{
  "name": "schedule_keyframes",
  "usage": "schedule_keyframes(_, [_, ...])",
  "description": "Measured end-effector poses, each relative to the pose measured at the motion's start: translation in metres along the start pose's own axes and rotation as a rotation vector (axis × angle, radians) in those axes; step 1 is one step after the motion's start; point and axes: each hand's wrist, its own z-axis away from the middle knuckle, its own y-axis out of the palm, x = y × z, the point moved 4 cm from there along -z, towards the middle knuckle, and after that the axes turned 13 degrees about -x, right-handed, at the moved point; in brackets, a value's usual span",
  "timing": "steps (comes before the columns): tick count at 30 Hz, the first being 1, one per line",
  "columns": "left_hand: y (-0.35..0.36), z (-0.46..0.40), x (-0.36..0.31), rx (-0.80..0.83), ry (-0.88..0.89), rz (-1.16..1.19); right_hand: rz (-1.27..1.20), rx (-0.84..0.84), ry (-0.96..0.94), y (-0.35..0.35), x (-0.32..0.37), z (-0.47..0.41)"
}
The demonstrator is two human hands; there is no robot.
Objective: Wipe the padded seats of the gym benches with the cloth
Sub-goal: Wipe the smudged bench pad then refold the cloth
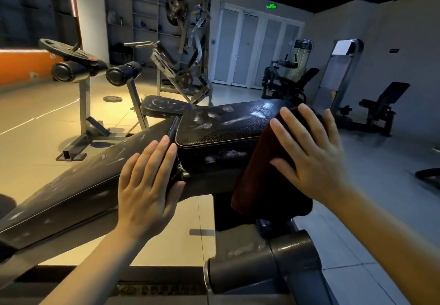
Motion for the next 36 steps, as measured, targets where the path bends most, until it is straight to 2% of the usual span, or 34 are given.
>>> schedule_keyframes(4, [0.006,0.002,-0.003,-0.061,-0.044,-0.007,-0.003,-0.031,0.092,0.003,0.025,-0.009])
schedule_keyframes(13, [-0.005,0.002,-0.003,-0.032,-0.093,0.119,-0.143,-0.088,0.026,0.016,0.140,-0.074])
schedule_keyframes(19, [-0.014,-0.001,-0.001,0.107,-0.079,0.111,-0.160,-0.080,-0.057,0.015,0.119,-0.063])
schedule_keyframes(27, [-0.016,-0.002,-0.004,0.153,-0.150,0.119,-0.032,0.006,0.127,0.000,0.049,-0.024])
schedule_keyframes(33, [-0.013,0.000,-0.009,0.129,-0.210,0.129,-0.038,0.065,0.198,0.002,0.068,-0.037])
schedule_keyframes(36, [-0.014,0.000,-0.010,0.119,-0.209,0.132,-0.067,0.053,0.156,0.007,0.099,-0.059])
